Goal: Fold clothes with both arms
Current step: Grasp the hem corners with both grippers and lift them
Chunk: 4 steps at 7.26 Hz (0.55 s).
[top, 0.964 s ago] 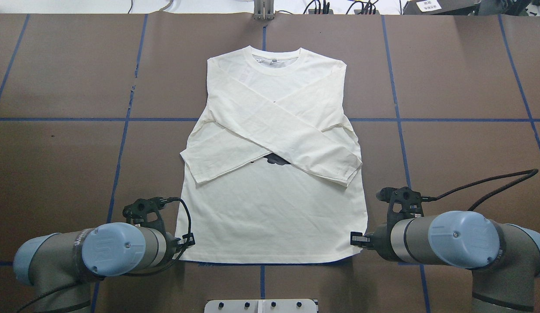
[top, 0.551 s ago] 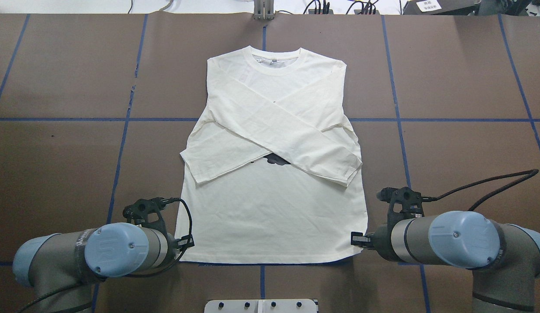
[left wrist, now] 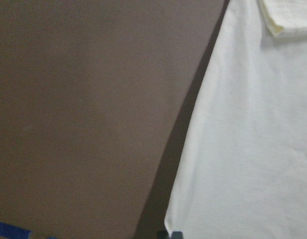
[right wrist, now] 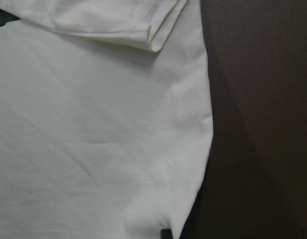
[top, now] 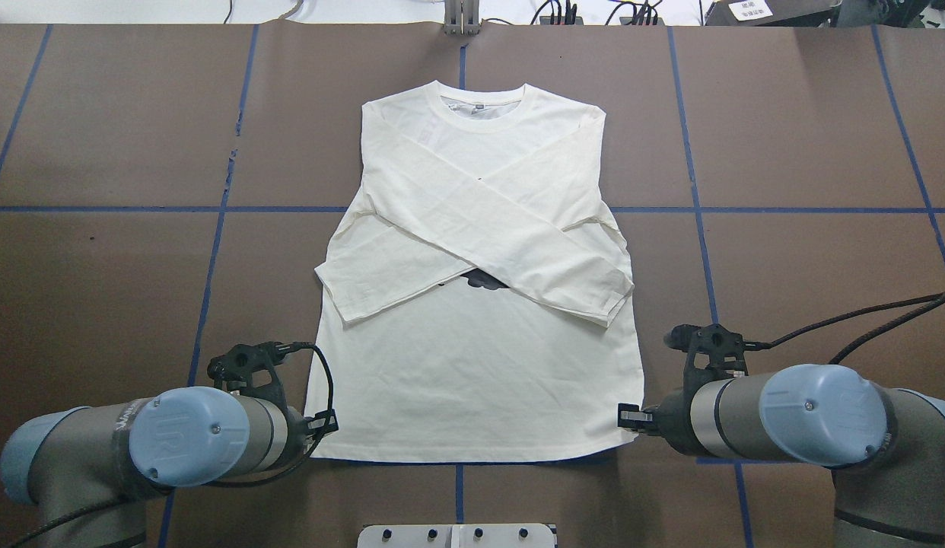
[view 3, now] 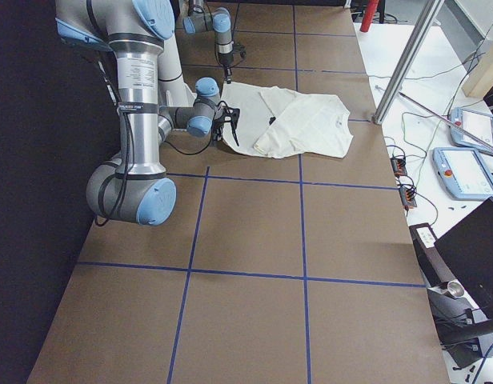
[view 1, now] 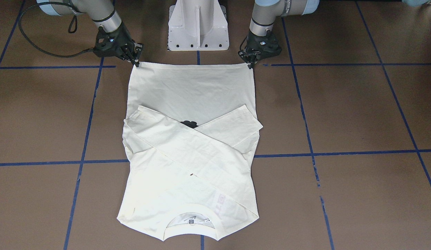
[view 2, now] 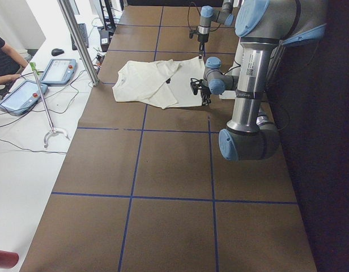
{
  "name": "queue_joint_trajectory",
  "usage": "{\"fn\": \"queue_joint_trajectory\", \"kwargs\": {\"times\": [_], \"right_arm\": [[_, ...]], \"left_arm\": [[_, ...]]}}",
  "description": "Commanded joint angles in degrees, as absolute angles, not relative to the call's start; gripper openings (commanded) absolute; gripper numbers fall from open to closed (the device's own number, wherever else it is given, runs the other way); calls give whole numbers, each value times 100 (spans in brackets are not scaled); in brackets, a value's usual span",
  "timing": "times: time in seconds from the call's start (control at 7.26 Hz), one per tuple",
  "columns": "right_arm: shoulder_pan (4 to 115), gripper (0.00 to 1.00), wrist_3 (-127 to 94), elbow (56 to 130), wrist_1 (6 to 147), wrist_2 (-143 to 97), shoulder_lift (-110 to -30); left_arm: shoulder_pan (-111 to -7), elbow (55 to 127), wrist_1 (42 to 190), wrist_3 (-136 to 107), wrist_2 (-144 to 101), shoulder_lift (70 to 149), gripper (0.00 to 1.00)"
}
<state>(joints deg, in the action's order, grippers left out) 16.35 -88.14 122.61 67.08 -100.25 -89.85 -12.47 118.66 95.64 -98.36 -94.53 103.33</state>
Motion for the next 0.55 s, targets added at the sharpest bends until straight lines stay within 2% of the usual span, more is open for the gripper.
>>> {"fn": "queue_joint_trajectory", "kwargs": {"times": [0.0, 0.28, 0.41], "right_arm": [[1775, 0, -8807, 12794, 6680, -10518, -9376], [1767, 0, -8815, 13312, 6671, -10887, -9701], [1732, 0, -8815, 13550, 6671, -11168, -9851]], "left_arm": [[-1196, 12311, 9325, -9835, -9448, 10336, 0], [-810, 12899, 9195, -9704, -9448, 10310, 0], [-530, 13450, 8697, -9686, -9457, 10292, 0]]}}
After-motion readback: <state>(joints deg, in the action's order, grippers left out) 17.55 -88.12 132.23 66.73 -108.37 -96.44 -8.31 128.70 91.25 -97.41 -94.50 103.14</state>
